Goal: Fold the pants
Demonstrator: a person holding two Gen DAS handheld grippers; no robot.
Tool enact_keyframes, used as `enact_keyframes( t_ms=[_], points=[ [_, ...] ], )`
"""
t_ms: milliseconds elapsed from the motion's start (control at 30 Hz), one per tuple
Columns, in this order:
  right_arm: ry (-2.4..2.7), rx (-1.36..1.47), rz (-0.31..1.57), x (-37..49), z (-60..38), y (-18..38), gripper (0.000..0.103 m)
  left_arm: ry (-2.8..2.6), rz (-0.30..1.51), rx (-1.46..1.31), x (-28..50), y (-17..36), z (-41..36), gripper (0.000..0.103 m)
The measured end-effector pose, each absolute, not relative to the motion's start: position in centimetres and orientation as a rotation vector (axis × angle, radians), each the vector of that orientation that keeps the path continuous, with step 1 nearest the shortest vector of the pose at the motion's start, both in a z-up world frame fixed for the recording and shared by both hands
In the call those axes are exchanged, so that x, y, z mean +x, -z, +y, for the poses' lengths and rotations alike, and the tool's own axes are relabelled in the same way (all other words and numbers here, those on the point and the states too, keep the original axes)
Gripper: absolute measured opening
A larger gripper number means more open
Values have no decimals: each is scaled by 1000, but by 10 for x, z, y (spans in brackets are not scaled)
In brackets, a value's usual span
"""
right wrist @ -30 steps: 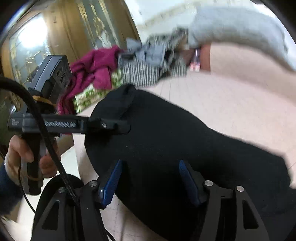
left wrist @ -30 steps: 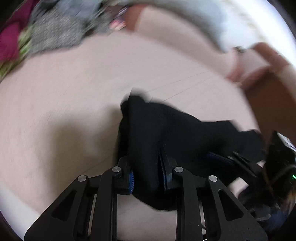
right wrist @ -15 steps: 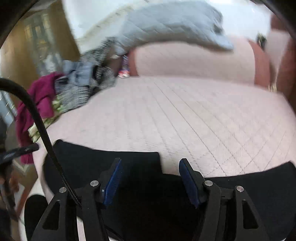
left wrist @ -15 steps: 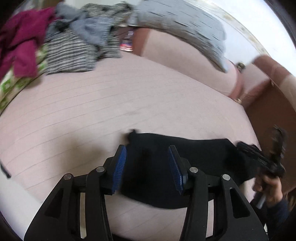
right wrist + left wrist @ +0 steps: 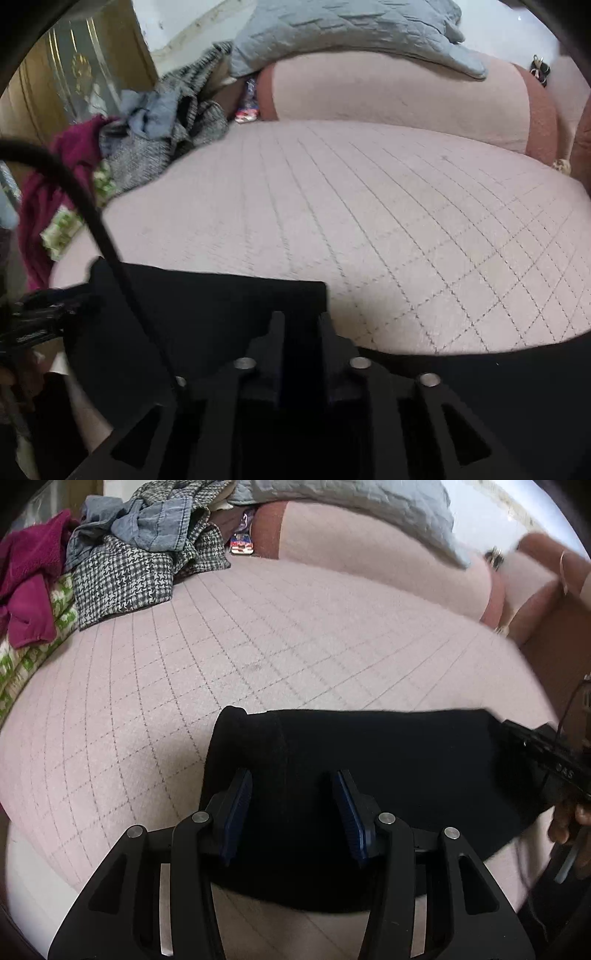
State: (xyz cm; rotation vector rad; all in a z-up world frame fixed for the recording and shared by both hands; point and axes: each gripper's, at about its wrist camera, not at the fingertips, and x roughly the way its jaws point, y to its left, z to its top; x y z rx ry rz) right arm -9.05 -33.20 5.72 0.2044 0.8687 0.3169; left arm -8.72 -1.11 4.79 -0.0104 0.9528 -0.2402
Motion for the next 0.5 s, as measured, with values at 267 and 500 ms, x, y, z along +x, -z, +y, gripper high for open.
enact_keyframes(
  t_ms=[267, 500],
  points=[
    [-269, 243, 721, -169, -371, -116, 52, 255, 821, -87, -127, -99, 2, 46],
    [-191, 243, 695, -215, -385, -137, 52, 304, 747, -93, -157, -128, -4, 46]
  ],
)
